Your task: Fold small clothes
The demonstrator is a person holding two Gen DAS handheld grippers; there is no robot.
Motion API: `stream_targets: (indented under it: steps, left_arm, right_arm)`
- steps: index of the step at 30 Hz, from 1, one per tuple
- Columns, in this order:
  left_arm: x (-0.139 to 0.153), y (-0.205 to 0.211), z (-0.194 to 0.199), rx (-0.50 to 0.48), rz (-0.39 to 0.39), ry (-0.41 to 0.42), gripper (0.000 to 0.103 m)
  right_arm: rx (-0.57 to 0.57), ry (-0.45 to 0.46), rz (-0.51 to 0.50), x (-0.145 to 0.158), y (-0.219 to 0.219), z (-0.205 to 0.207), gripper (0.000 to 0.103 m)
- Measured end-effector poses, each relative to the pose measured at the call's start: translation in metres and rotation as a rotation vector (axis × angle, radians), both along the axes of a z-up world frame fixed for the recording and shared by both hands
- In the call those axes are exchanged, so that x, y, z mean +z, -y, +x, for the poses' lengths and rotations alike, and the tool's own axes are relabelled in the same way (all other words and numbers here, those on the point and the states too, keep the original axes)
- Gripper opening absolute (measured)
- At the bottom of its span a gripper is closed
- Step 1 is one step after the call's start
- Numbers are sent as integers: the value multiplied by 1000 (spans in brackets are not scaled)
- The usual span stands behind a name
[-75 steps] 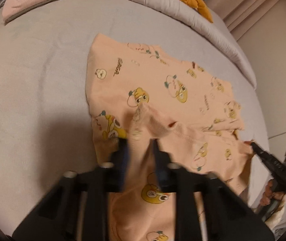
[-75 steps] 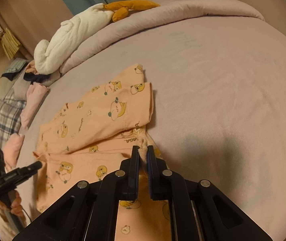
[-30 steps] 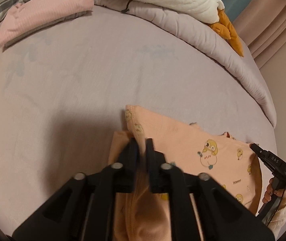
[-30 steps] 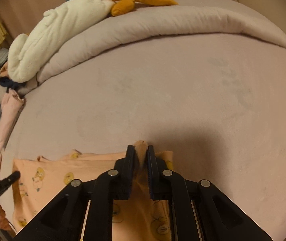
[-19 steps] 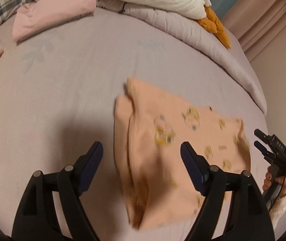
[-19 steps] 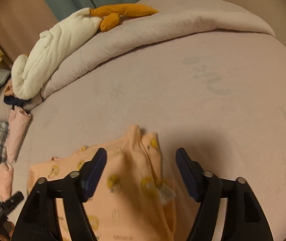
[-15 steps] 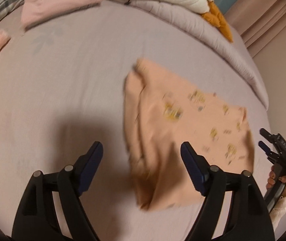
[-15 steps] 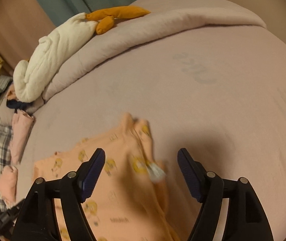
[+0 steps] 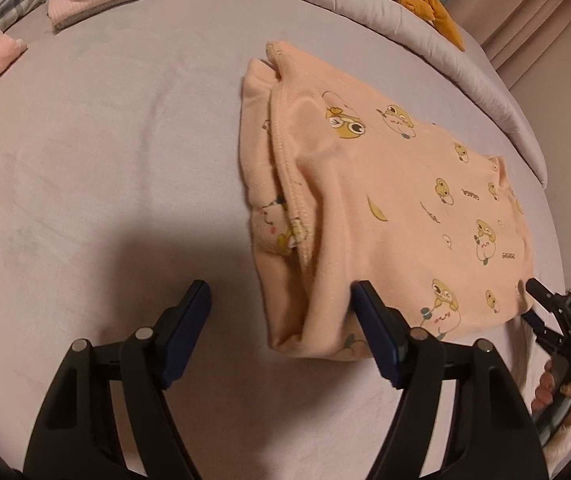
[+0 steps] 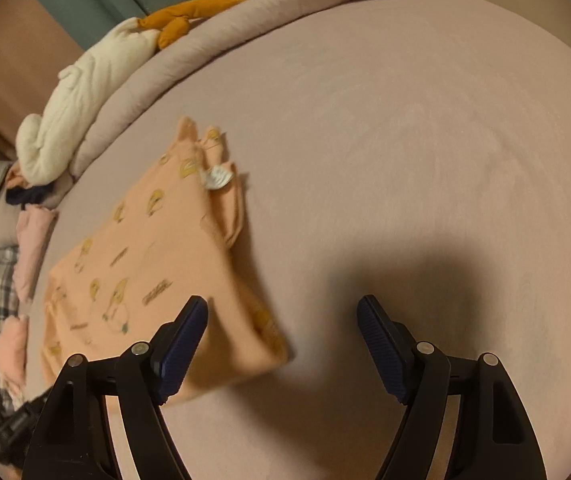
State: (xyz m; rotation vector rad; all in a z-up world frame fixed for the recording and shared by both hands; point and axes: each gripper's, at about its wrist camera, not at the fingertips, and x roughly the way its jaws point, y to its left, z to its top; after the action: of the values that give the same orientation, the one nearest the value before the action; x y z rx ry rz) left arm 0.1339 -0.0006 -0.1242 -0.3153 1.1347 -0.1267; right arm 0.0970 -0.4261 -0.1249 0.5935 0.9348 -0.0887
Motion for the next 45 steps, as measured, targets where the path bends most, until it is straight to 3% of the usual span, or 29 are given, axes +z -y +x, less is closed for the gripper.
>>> stream_targets:
  steps: [2, 4, 5, 6, 9, 11, 15, 17, 22, 28, 37, 45]
  left_arm:
    - [-1, 1, 1, -5, -7, 6, 69]
    - [-1, 4, 4, -14, -6, 15, 54]
    - [0, 7, 5, -23, -14, 18, 49]
    - [-2, 10, 7, -35, -35, 17, 37]
    - [-6, 15, 14, -53, -16, 27, 22]
    - [-5, 14, 16, -41, -36, 26, 14]
    - [0, 14, 9, -22, -29, 21, 11]
    - [8, 16, 3, -24, -9, 34, 10]
    - [27, 19, -22, -60, 4, 47, 10]
    - [37, 28, -60, -120, 26, 45, 10]
    - [30, 35, -96, -144, 58, 28, 11]
    - [23, 42, -93, -138, 80, 19, 12]
  right_arm:
    - [13, 17, 87, -2, -3, 1, 77]
    - [23, 29, 125, -6, -9, 6, 77]
    - [27, 40, 125, -8, -13, 10, 77]
    - [29, 51, 119, -10, -18, 13, 77]
    - [43, 83, 98, -11, -26, 24, 77]
    - [55, 97, 74, -10, -31, 37, 68]
    - [67, 79, 33, -9, -32, 41, 24]
    - [86, 85, 17, -4, -36, 35, 19]
    - [148, 142, -38, 23, -44, 3, 18]
    - [186, 141, -60, 38, -43, -34, 18]
    - [176, 107, -73, 37, -43, -68, 18]
    - [142, 79, -109, 28, -46, -73, 18]
